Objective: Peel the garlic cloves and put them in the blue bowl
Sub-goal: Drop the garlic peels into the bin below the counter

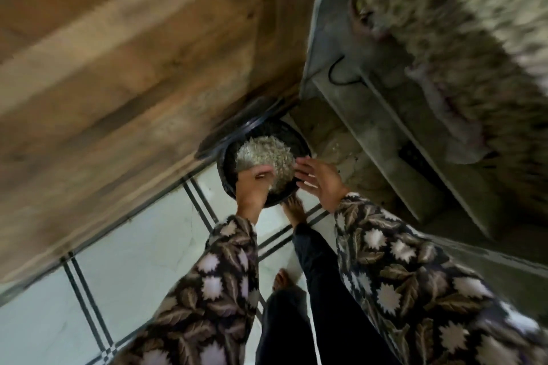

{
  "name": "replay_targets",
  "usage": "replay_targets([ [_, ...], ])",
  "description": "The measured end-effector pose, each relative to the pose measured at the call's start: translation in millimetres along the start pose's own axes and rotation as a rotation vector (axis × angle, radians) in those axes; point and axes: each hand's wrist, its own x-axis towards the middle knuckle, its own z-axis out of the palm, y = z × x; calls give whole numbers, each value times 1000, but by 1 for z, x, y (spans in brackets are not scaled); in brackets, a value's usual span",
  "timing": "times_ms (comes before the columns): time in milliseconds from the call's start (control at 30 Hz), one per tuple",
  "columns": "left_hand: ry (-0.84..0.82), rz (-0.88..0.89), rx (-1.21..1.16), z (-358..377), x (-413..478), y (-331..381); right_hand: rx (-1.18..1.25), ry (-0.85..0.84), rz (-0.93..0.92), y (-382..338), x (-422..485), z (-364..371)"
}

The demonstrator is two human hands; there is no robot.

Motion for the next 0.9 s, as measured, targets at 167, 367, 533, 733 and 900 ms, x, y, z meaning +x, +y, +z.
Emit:
replay_targets([
  [167,-71,251,-100,-7,-136,88,124,5,-156,-14,-159,-39],
  [367,-406,427,-177,65,-270,150,319,271,-470,-12,-315,-137],
  [533,-711,559,-11,167,-362,160,590,632,-664,12,-385,-252],
  [733,-995,707,418,298,-445,139,692,978,-681,60,-432,-391],
  [900,-775,932,593,401,-478,130,652,959,-661,70,-455,-493],
])
